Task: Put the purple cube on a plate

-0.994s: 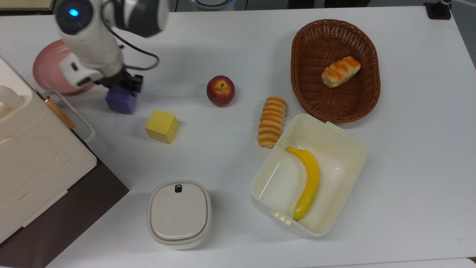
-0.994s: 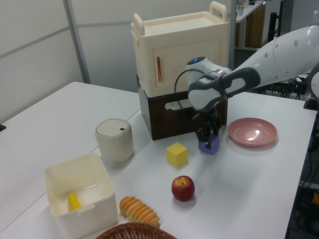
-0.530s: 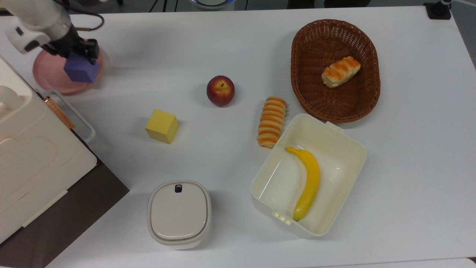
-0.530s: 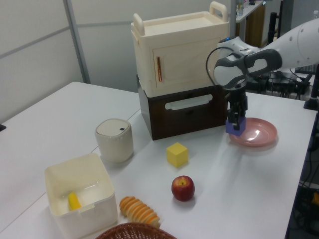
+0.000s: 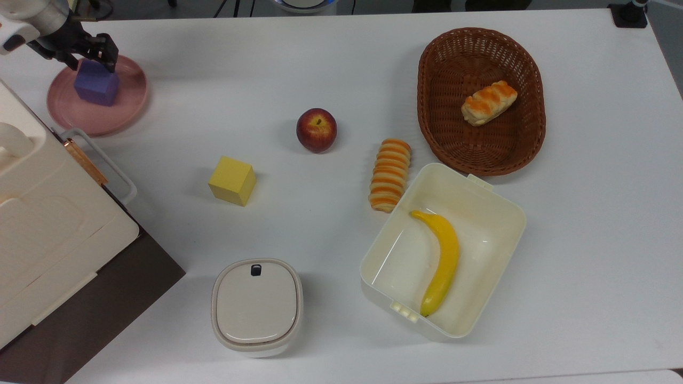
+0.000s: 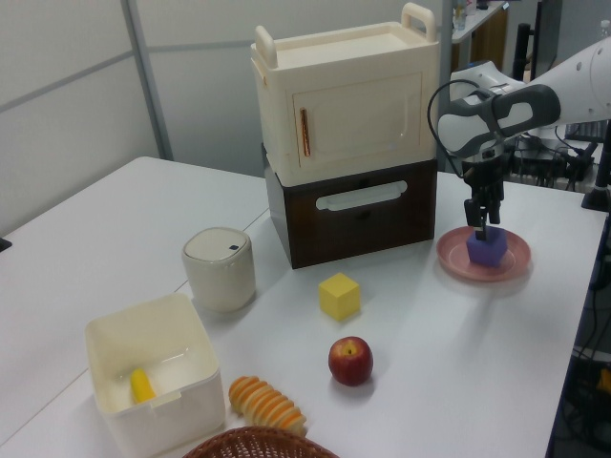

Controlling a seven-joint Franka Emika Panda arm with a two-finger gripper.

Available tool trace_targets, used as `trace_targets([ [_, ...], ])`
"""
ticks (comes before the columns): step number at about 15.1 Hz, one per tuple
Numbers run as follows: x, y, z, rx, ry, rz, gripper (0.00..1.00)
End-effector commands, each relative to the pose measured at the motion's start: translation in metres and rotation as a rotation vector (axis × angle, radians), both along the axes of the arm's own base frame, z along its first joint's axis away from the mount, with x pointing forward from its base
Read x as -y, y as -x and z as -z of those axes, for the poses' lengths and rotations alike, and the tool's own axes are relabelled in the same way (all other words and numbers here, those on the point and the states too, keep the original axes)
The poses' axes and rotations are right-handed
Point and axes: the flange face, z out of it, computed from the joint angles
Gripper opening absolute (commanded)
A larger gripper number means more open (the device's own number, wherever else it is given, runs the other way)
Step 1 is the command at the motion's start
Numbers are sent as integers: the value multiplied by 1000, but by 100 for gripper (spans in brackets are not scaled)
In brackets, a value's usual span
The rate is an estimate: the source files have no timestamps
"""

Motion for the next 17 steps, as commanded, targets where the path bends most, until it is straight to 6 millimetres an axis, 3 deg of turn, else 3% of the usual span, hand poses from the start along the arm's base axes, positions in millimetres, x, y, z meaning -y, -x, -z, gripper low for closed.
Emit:
trace_targets([
  [1,0,1,-16,4,11,-10,100],
  [3,-18,-11,-29,5,4,-20,100],
  [6,-81,-53,-50,11,8,-6,100],
  [9,-150,-80,-71,42,23,33,100],
  [14,-276,-106,-99,68,53,-12,100],
  [17,-334,-108,-140,134,81,-26,100],
])
